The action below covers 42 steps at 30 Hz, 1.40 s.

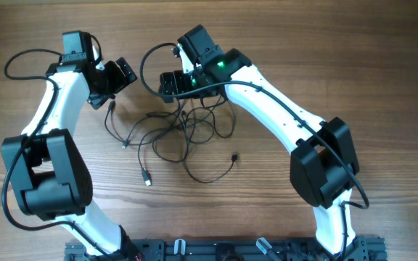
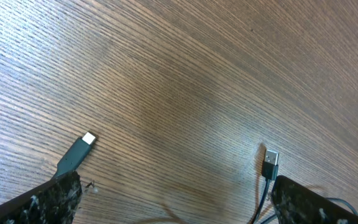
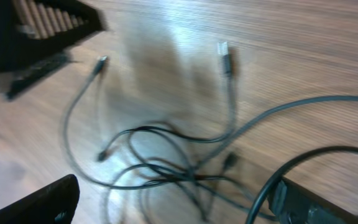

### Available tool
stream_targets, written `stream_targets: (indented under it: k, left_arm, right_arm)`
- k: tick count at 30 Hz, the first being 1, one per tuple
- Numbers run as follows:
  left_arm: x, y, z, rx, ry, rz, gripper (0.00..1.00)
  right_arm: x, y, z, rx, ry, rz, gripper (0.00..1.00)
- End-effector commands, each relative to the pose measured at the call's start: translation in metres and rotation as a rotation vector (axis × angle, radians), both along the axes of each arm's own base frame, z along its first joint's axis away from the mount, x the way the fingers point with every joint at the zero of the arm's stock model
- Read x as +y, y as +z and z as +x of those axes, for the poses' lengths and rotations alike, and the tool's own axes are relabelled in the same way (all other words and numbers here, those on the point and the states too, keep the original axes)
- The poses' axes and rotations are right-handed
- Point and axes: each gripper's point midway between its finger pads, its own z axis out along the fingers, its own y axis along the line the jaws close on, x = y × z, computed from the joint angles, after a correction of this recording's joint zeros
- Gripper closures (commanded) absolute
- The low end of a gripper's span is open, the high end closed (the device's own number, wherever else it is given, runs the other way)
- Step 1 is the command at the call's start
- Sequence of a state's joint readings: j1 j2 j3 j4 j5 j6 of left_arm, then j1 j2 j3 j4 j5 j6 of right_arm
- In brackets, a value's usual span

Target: Untangle cables

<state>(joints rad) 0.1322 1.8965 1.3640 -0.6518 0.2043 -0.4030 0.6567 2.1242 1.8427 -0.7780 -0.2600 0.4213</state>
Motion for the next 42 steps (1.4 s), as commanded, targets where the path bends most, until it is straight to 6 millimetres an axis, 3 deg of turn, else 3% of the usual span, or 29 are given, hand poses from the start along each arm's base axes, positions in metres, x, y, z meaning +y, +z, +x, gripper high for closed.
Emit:
stream_targets:
  k: [1,6,8,11,14,20,25,29,33,35,36,37,40,41,42]
  left_arm:
    - [0.005,-0.004,-0.003,0.012,0.020,0.009,0.00]
    - [0.005,-0.004,-0.003,0.012,0.020,0.009,0.00]
    - [0.005,-0.004,-0.003,0.012,0.020,0.009,0.00]
    - [0.005,-0.004,-0.003,0.012,0.020,0.009,0.01]
    - [0.005,-0.004,-0.003,0.012,0.020,0.009,0.00]
    - [0.005,-0.004,-0.003,0.013,0.020,0.009,0.00]
    - [0.005,-0.004,-0.002,0.012,0.020,0.009,0.00]
    - [0.005,-0.004,-0.002,0.012,0.020,0.009,0.00]
    - [0.005,-0.004,-0.002,0.012,0.019,0.009,0.00]
    - [0.005,-0.004,-0.002,0.012,0.020,0.009,0.00]
    - [0.005,-0.004,-0.002,0.010,0.020,0.009,0.00]
    - [0.005,-0.003,-0.001,0.007,0.019,0.010,0.00]
    - [0.005,-0.003,-0.001,0.004,0.020,0.010,0.00]
    - [0.005,-0.003,-0.001,0.004,0.020,0.010,0.00]
    - [0.005,-0.003,-0.001,0.004,0.020,0.010,0.00]
  right_arm:
    - [-0.045,-0.013,0.012,-0.074,-0.089,-0.240,0.00]
    - [-0.030,-0.036,-0.042,0.154,0.001,-0.168,0.00]
    - [-0.027,-0.047,-0.055,0.189,-0.007,-0.180,0.00]
    - [-0.013,-0.064,-0.073,0.193,0.027,-0.180,0.01]
    - [0.006,-0.082,-0.088,0.149,0.037,-0.179,0.11]
    - [0.005,-0.100,-0.071,-0.081,-0.031,-0.311,0.40]
    - [0.000,-0.104,-0.032,-0.247,-0.122,-0.349,0.95]
    - [0.001,-0.087,0.012,-0.358,-0.222,-0.259,0.95]
    - [0.005,-0.048,0.067,-0.506,-0.290,-0.082,0.96]
    - [0.010,-0.045,0.072,-0.488,-0.269,-0.020,0.96]
    - [0.013,-0.047,0.069,-0.460,-0.243,0.003,0.94]
    - [0.013,-0.052,0.064,-0.420,-0.217,0.010,0.86]
    - [0.003,-0.071,0.050,-0.334,-0.190,-0.047,0.16]
    - [-0.001,-0.076,0.047,-0.313,-0.187,-0.069,0.01]
    - [-0.003,-0.078,0.044,-0.300,-0.184,-0.080,0.00]
